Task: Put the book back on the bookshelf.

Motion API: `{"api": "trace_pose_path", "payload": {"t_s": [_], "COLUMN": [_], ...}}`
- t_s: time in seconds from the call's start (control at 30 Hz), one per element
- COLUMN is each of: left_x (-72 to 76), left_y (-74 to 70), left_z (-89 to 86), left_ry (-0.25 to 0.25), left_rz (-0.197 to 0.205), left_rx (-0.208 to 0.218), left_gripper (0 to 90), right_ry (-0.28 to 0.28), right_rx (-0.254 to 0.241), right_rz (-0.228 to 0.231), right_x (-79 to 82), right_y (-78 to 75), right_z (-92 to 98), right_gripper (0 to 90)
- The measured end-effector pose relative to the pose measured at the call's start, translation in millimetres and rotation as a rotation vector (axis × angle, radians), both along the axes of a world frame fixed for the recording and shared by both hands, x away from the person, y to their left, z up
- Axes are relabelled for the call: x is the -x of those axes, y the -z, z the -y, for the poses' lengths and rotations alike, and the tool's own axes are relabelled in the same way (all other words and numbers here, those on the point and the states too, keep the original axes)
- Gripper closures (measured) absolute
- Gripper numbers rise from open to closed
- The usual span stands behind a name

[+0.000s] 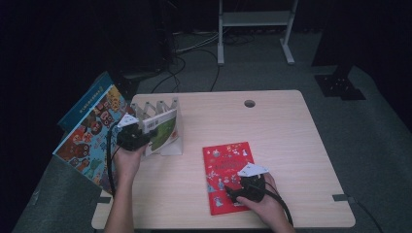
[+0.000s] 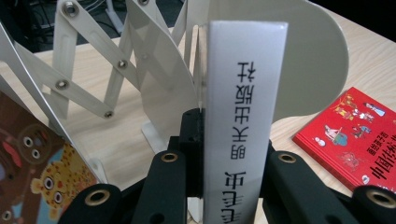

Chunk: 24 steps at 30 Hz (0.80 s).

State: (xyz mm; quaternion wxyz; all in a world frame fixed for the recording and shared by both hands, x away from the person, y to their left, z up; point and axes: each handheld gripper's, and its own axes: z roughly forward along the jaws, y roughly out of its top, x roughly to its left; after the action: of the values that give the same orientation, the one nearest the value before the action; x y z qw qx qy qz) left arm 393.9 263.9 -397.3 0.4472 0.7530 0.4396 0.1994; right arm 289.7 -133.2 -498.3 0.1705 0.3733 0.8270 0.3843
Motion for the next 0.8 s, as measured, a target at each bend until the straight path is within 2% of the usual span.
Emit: {"api": "trace_pose_path", "payload": {"t_s": [0.03, 0.2, 0.37, 0.53, 0.63, 0.73, 0.8], "left_x": [0.3, 1.1, 1.7, 0.5, 0.8, 1.0, 1.7], "left_y": [1.6, 2.6, 8.0, 20.8, 24.4, 26.5, 28.1], "left_z": [-0.4, 1.2, 3.2, 6.1, 7.4, 8.1, 8.4], "left_ry": [-0.001, 0.0, 0.005, 0.013, 0.009, 0.025, 0.026], "left_rz": [0.009, -0.009, -0.046, -0.09, -0.096, -0.112, -0.115], "left_rx": [0.005, -0.01, -0.037, -0.051, -0.055, -0.096, -0.108], "left_gripper": [75.0, 74.9, 74.6, 74.5, 74.5, 74.4, 74.4], "right_ry": [-0.002, -0.002, -0.001, -0.002, -0.002, -0.001, -0.001], "right_rx": [0.002, 0.002, 0.002, 0.002, 0.002, 0.002, 0.002], "right_rz": [0.001, 0.0, 0.0, 0.001, 0.001, 0.001, 0.001], "right_x": [-0.1, 0.0, 0.0, 0.0, 0.0, 0.0, 0.0], "right_y": [0.0, 0.0, 0.0, 0.0, 0.0, 0.0, 0.0], "right_z": [0.1, 0.1, 0.1, 0.1, 0.1, 0.1, 0.1], "right_gripper": [5.5, 5.5, 5.5, 5.5, 5.5, 5.5, 5.5]}}
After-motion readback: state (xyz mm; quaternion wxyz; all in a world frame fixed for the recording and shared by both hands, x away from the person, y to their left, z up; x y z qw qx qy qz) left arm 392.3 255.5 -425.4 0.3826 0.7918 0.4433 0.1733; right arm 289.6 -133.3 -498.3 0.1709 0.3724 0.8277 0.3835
